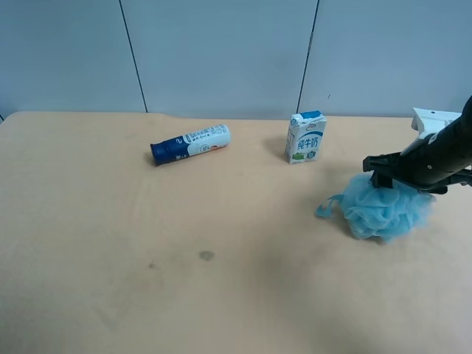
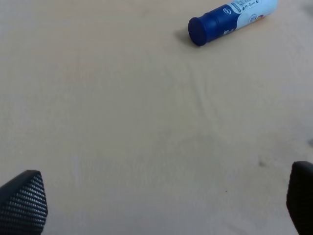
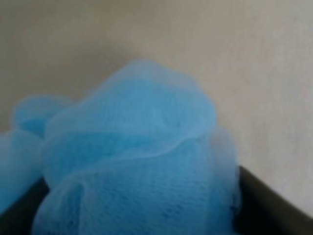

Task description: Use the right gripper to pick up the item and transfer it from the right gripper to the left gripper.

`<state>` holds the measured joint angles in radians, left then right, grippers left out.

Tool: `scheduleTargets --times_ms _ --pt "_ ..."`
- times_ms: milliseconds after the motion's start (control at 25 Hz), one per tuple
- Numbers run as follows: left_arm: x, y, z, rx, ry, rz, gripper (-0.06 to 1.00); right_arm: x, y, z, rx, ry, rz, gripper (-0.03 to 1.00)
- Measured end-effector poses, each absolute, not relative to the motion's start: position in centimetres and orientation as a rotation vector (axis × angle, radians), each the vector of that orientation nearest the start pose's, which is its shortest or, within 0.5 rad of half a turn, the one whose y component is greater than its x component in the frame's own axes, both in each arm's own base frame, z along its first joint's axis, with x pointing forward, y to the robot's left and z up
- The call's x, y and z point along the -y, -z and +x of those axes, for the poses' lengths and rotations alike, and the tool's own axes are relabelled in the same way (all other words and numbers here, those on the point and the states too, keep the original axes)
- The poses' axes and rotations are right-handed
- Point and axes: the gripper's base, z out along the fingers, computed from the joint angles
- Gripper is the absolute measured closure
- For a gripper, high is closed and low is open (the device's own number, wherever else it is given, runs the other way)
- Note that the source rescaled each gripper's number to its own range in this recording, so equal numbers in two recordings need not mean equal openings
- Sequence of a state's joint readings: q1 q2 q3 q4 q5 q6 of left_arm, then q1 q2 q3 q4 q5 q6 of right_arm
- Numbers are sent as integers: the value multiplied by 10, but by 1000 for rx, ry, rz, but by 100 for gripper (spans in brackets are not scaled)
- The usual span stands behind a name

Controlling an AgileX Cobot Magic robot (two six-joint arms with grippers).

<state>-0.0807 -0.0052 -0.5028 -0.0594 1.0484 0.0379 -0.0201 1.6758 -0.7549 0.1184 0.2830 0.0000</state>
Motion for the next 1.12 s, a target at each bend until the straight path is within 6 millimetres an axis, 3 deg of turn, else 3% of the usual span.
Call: scheduleTargets --times_ms 200,280,680,920,1120 --pt "4 -279 -6 -2020 98 122 -6 3 -148 294 -2669 -63 140 79" --pt "4 -279 -6 -2020 98 122 -6 3 -148 295 -2659 -60 133 89" --pt "4 -279 -6 -2020 98 122 -6 4 -154 297 -2613 -57 133 95" --pt "4 -279 -6 -2020 98 122 -6 3 -185 294 -2491 -59 124 95" --pt "4 -279 -6 -2020 98 122 -6 -16 -218 285 -2372 -87 27 95"
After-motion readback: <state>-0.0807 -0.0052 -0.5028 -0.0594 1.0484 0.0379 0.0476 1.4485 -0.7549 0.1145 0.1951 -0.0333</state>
